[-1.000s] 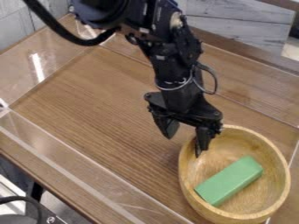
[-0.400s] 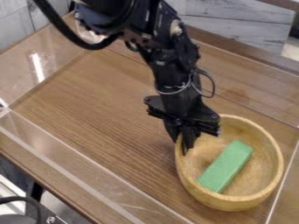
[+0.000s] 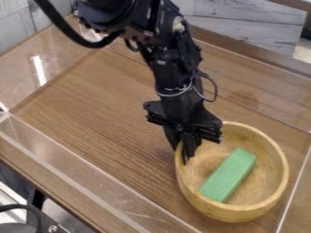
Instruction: Put the green block in the brown bowl
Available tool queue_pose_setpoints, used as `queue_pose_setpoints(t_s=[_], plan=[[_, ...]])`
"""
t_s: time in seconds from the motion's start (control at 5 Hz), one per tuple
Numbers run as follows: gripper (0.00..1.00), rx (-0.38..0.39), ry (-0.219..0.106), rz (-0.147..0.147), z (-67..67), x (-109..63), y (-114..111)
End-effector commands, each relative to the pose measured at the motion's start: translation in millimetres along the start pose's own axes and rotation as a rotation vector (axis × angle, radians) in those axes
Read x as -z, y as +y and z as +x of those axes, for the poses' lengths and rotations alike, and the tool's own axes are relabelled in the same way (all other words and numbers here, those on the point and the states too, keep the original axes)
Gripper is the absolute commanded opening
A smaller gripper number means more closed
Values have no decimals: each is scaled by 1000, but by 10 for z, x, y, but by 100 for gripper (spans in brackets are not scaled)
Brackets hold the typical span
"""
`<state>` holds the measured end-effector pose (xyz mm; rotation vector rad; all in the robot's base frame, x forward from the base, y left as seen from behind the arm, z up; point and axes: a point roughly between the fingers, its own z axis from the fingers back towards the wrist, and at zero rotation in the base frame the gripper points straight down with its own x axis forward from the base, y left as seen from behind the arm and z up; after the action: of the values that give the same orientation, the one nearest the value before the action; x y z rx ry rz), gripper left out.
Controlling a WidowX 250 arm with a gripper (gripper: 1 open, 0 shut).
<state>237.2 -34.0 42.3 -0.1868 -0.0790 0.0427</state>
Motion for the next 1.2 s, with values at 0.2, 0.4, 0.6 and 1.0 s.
queue_pose_setpoints(t_s=[0.2,0.4,0.6,1.0], plan=[[0,-11,-18,-10,111,-271,4],[0,-15,-7,-14,112,-292,11],[0,-20,3,-18,116,-314,17],[0,-27,20,-26,124,-345,33]])
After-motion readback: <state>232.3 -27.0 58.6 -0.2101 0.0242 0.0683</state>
